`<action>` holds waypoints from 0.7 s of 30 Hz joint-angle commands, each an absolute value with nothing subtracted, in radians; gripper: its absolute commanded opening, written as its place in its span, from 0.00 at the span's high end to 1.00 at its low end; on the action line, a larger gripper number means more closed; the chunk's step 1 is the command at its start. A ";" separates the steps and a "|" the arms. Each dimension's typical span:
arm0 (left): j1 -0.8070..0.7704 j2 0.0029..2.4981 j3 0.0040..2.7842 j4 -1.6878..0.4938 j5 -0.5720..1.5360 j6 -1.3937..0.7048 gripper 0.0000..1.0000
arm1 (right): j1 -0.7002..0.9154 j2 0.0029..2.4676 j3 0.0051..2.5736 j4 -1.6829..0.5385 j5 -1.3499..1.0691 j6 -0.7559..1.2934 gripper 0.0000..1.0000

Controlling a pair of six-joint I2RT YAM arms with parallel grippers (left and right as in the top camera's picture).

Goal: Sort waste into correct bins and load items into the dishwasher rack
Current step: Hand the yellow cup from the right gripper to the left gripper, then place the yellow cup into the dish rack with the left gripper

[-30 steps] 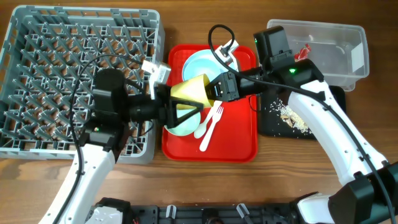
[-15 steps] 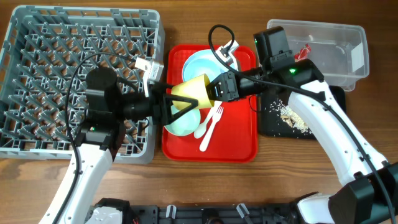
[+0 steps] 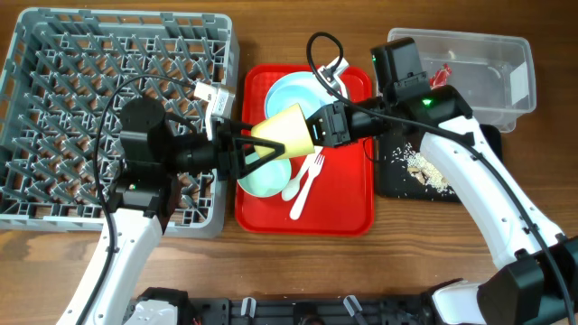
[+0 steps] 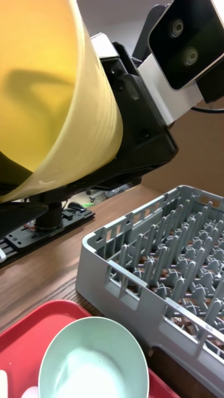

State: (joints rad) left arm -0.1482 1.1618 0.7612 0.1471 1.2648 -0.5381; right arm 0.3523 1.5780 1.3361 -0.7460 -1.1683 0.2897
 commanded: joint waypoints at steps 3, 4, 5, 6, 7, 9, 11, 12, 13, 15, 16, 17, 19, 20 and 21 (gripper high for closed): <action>-0.155 1.163 0.775 0.162 1.237 -0.531 0.49 | 0.373 1.580 1.340 -0.755 -1.096 0.291 0.96; -0.155 1.163 0.775 0.162 1.237 -0.531 0.49 | 0.373 1.580 1.340 -0.756 -1.096 0.292 0.96; -0.155 1.163 0.775 0.162 1.232 -0.530 0.50 | 0.373 1.580 1.340 -0.757 -1.096 0.292 0.96; -0.155 1.163 0.774 0.161 1.229 -0.528 0.52 | 0.373 1.580 1.340 -0.758 -1.096 0.292 0.95; -0.155 1.163 0.774 0.161 1.224 -0.528 0.53 | 0.373 1.580 1.340 -0.759 -1.096 0.291 0.95; -0.155 1.163 0.774 0.161 1.196 -0.528 0.59 | 0.373 1.580 1.340 -0.760 -1.096 0.291 0.89; -0.155 1.163 0.774 0.160 1.172 -0.528 0.60 | 0.372 1.580 1.340 -0.760 -1.095 0.291 0.83; -0.155 1.163 0.774 0.160 1.161 -0.528 0.61 | 0.372 1.580 1.340 -0.760 -1.095 0.290 0.81; -0.155 1.163 0.774 0.160 1.151 -0.527 0.64 | 0.372 1.580 1.340 -0.761 -1.087 0.291 0.78; -0.155 1.163 0.774 0.155 1.139 -0.502 0.72 | 0.372 1.580 1.340 -0.764 -1.060 0.292 0.74; -0.155 1.163 0.774 0.139 1.123 -0.477 0.75 | 0.372 1.580 1.340 -0.765 -1.047 0.292 0.73; -0.155 1.163 0.774 0.109 1.092 -0.461 0.77 | 0.372 1.580 1.340 -0.764 -1.034 0.292 0.72; -0.154 1.163 0.774 0.046 1.028 -0.425 0.85 | 0.372 1.580 1.340 -0.764 -1.006 0.291 0.69; -0.154 1.163 0.774 0.022 1.003 -0.408 0.87 | 0.371 1.580 1.340 -0.764 -0.997 0.291 0.69; -0.152 1.163 0.774 -0.007 0.976 -0.385 0.89 | 0.369 1.580 1.340 -0.764 -0.989 0.290 0.68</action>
State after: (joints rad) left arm -0.1543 1.1614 0.7639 0.0532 1.1484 -0.4877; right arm 0.3630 1.5784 1.3357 -0.7597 -1.0313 0.2935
